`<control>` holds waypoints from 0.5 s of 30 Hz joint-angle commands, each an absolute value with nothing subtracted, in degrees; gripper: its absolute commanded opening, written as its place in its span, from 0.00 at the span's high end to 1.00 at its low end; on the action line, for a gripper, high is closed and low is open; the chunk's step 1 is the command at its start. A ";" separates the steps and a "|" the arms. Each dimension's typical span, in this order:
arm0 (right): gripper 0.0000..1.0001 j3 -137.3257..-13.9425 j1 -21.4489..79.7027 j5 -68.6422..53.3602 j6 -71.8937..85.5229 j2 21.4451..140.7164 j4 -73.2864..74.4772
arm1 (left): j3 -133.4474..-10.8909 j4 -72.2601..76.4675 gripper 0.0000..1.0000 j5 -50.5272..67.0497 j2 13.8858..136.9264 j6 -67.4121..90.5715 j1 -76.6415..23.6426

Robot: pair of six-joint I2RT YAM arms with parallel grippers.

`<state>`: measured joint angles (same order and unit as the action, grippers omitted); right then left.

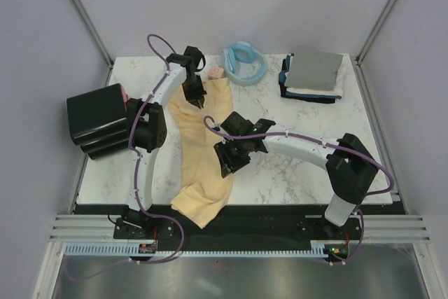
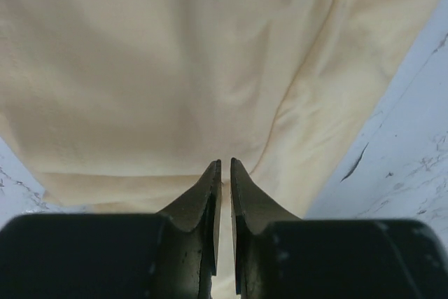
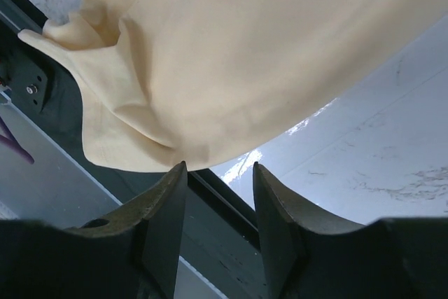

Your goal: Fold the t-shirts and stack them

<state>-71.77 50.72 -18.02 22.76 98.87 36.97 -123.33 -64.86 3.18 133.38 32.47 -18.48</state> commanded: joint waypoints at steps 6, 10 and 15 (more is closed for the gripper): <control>0.49 -70.75 56.60 -15.74 26.45 99.75 33.05 | -128.85 -68.73 0.83 2.46 139.30 32.43 -16.17; 0.50 -71.72 58.62 -13.80 26.63 103.18 31.82 | -128.76 -68.99 0.84 3.16 141.06 31.73 -16.08; 0.52 -74.18 59.50 -12.40 25.23 109.24 33.65 | -128.32 -69.87 0.85 1.85 142.21 30.68 -16.17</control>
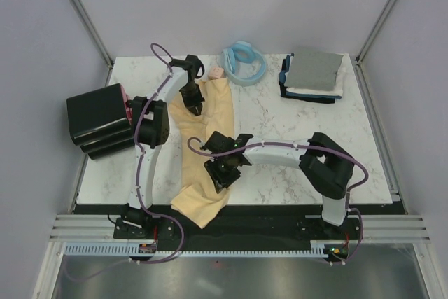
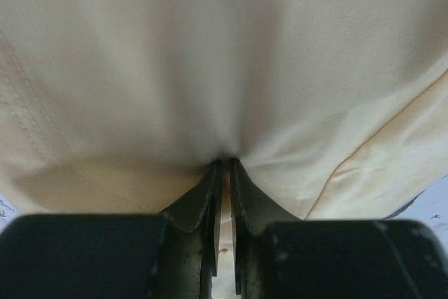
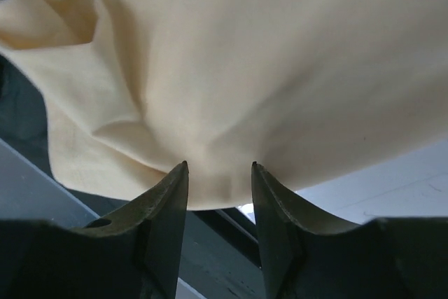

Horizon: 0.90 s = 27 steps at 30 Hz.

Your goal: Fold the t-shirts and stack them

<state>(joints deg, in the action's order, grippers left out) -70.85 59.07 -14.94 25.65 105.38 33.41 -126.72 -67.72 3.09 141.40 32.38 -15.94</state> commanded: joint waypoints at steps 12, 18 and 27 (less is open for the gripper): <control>0.86 -78.49 57.75 -4.48 23.82 115.66 40.43 | -130.87 -70.31 0.98 2.63 144.31 32.96 -14.15; 0.87 -79.10 52.04 -1.33 21.01 117.25 43.41 | -134.12 -71.45 0.98 4.22 146.68 34.89 -12.75; 0.88 -82.27 46.41 -0.87 16.87 118.22 48.07 | -134.21 -72.51 0.98 3.43 145.73 38.85 -9.58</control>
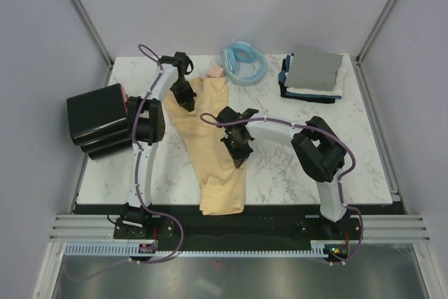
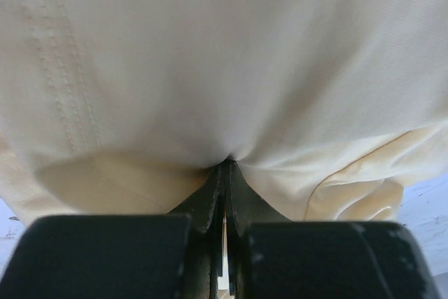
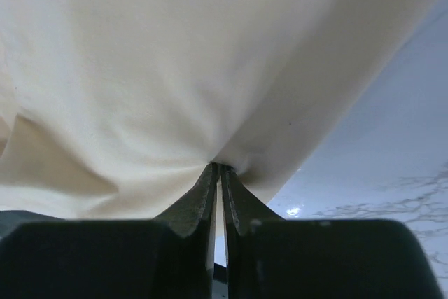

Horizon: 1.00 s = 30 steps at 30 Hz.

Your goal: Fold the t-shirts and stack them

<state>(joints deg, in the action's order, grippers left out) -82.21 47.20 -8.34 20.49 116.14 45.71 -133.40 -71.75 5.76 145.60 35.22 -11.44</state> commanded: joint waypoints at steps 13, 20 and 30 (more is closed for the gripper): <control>0.89 -72.60 46.41 -4.75 17.49 111.10 48.16 | -116.02 -69.61 0.98 0.09 132.45 40.52 -8.44; 0.88 -72.33 45.97 -2.99 15.38 111.88 47.73 | -130.92 -74.26 0.98 -1.93 141.58 40.51 -7.91; 0.82 -84.80 44.74 -3.69 11.78 121.01 47.81 | -138.25 -73.57 0.98 1.85 147.39 41.66 -7.56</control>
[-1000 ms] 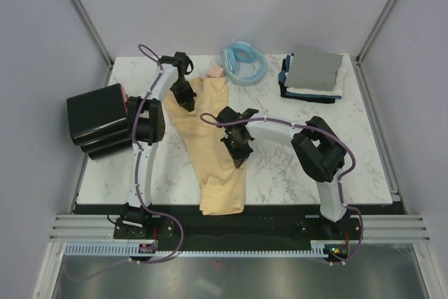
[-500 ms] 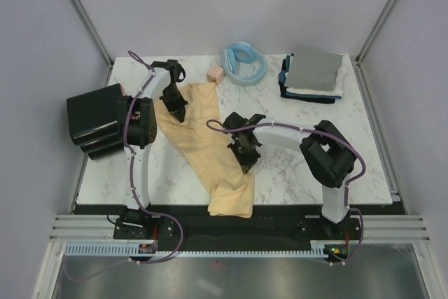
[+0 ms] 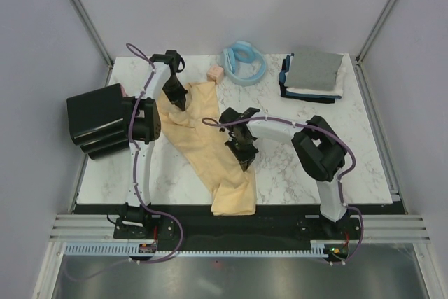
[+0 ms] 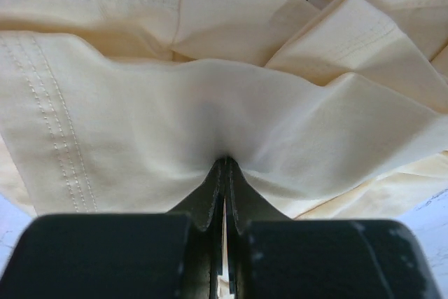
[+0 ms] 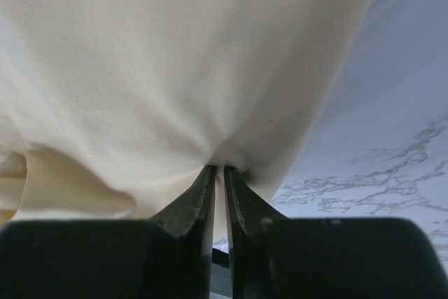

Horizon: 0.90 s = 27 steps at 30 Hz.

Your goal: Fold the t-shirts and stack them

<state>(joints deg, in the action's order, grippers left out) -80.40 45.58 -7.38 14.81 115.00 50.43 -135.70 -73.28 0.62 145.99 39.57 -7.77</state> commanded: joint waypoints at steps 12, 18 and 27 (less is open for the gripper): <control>0.73 -96.42 44.12 -6.67 9.32 128.15 49.39 | -143.70 -71.37 0.98 1.05 152.05 41.31 -7.38; 0.62 -90.54 44.12 -6.33 10.63 117.37 48.78 | -142.91 -67.42 0.93 0.71 151.00 39.99 -7.47; 0.57 -85.78 44.12 -2.82 14.68 104.26 48.34 | -143.18 -64.34 0.91 2.98 151.62 41.40 -5.97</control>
<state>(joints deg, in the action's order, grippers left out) -86.41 44.34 -6.24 12.71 110.93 50.59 -142.54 -68.45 2.31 150.12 39.64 -6.87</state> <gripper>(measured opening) 0.419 0.081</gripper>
